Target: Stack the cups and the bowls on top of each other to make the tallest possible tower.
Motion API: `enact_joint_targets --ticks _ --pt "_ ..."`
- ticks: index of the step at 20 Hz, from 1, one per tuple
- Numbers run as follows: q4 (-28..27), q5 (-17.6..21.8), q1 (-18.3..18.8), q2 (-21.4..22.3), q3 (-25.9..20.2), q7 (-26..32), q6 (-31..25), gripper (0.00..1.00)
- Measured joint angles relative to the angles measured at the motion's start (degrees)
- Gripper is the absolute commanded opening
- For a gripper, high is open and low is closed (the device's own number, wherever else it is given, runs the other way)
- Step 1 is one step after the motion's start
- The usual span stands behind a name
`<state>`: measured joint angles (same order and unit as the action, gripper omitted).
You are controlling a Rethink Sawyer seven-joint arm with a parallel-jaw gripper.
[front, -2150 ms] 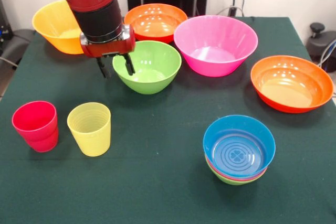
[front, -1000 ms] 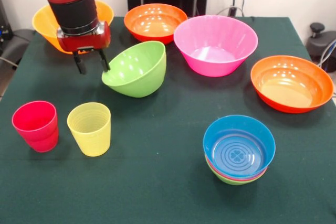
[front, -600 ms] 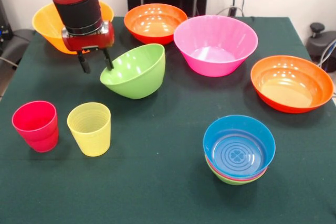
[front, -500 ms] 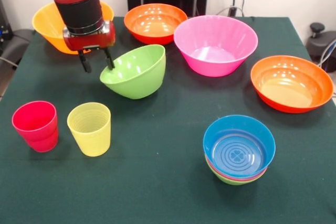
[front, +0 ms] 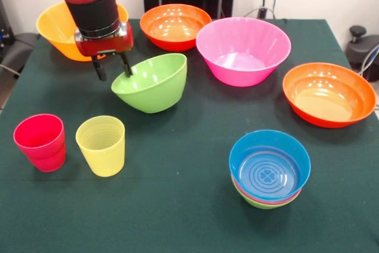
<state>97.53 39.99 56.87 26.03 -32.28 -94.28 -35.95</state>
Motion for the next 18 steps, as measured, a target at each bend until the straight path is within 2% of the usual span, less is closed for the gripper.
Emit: enact_joint_targets --ticks 9,18 --pt "0.2 -0.5 1.2 -0.7 -1.8 0.0 2.2 1.0" --pt "1.2 -1.2 4.4 -3.7 -5.0 0.0 5.6 1.0"
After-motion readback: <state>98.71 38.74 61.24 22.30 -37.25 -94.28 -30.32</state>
